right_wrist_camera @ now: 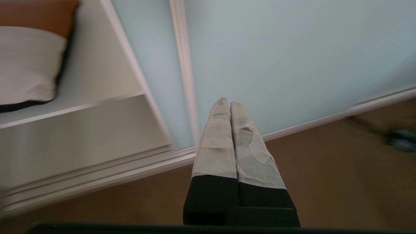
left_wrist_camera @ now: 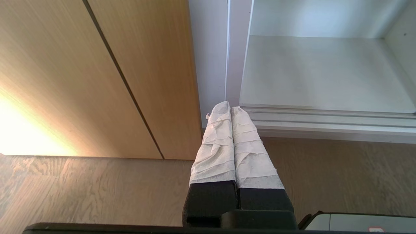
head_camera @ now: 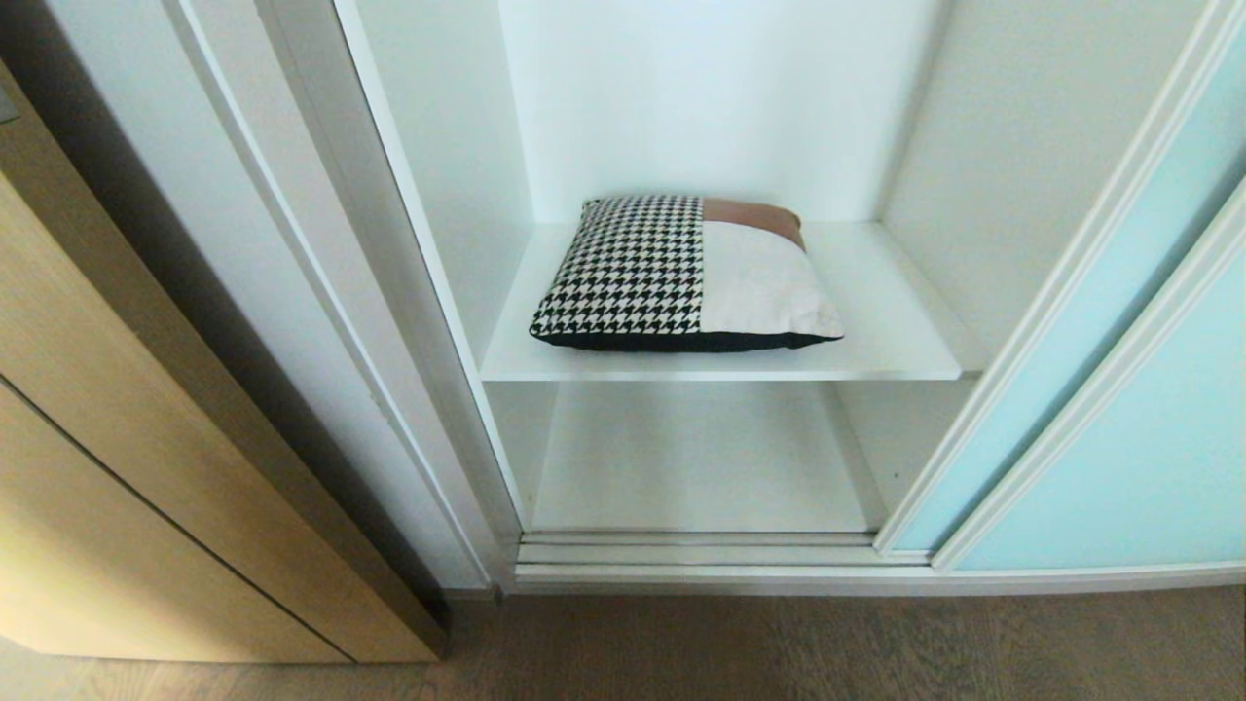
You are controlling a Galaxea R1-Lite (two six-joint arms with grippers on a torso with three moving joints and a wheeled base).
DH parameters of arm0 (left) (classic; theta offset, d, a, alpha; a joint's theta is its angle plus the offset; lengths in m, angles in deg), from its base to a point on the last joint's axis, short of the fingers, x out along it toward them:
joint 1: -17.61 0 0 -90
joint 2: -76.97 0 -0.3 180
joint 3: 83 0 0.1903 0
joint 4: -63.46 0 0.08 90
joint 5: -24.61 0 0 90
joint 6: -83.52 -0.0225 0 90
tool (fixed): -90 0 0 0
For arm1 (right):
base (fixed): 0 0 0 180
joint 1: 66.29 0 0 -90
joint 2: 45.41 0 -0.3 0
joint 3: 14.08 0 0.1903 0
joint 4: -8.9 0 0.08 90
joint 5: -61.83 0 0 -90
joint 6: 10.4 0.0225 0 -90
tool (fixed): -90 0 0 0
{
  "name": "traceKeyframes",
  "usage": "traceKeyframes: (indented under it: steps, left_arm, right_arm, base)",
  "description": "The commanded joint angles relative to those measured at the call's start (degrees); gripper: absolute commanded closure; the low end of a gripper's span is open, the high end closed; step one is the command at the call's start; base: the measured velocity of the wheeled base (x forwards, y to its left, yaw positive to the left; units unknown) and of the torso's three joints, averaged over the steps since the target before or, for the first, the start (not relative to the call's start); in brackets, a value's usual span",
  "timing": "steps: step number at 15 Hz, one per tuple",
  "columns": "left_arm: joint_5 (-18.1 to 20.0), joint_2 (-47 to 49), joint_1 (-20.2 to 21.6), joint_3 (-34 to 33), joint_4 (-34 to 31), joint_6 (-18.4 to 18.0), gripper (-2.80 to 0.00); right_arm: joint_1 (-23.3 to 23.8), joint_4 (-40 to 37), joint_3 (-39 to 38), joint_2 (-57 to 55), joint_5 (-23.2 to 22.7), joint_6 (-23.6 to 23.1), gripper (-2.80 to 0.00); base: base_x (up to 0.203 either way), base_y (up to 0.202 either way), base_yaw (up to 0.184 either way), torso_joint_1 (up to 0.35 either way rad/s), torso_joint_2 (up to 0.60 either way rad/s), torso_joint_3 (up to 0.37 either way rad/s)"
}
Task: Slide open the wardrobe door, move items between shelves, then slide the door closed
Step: Close the door
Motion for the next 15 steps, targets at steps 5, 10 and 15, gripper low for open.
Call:
traceKeyframes:
  steps: [5, 10, 15]
  left_arm:
    - [0.06, 0.13, 0.03, 0.0, -0.03, -0.01, 0.0]
    - [0.06, 0.13, 0.03, 0.0, -0.03, -0.01, 0.0]
    - [0.06, 0.13, 0.03, 0.0, -0.03, -0.01, 0.0]
  right_arm:
    - [3.51, 0.03, -3.72, -9.24, -9.71, -0.77, 0.0]
    - [-1.63, -0.67, -5.01, -11.53, -11.72, -0.09, 0.0]
    - [-8.72, -0.67, -7.54, -10.24, -11.51, 3.34, 0.0]
  base:
    - [0.0, 0.0, 0.0, 0.0, 0.0, 0.0]
    - [0.0, 0.0, 0.0, 0.0, 0.0, 0.0]
    - [0.0, 0.0, 0.0, 0.0, 0.0, 0.0]
